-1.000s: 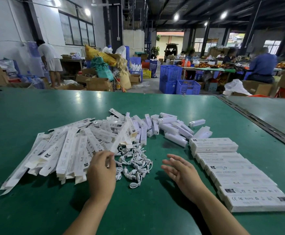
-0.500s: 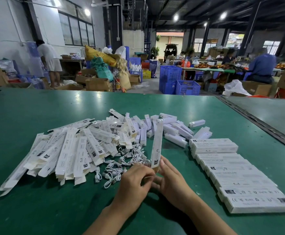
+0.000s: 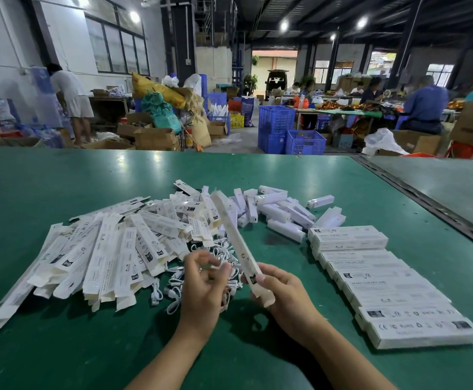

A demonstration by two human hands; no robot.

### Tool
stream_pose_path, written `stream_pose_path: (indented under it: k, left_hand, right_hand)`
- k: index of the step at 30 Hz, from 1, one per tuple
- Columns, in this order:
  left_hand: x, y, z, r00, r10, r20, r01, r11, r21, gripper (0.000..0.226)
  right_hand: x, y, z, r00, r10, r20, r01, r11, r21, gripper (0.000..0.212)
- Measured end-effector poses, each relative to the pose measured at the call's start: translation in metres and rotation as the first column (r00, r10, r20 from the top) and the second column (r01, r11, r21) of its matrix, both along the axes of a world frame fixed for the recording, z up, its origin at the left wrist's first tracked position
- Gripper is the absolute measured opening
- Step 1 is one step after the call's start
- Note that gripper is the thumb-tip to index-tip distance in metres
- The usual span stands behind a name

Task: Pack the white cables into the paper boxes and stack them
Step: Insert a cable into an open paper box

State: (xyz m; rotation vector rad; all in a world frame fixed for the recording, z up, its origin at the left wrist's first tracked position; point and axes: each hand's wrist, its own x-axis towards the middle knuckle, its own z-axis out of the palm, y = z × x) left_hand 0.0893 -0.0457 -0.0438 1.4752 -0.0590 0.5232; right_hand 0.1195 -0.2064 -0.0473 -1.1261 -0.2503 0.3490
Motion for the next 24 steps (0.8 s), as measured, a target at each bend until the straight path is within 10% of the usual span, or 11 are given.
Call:
stream_pose_path:
  k: [9, 24]
  left_hand:
    - [0.012, 0.017, 0.006, 0.968, -0.237, -0.087, 0.140, 0.789, -0.598, 0.047]
    - [0.012, 0.027, 0.006, 0.942, -0.279, -0.185, 0.065, 0.696, -0.715, 0.019]
  right_hand:
    - [-0.001, 0.002, -0.002, 0.990, 0.098, 0.098, -0.066, 0.956, -0.287, 0.039]
    - [-0.019, 0.012, 0.004, 0.968, 0.193, 0.161, -0.113, 0.906, -0.407, 0.022]
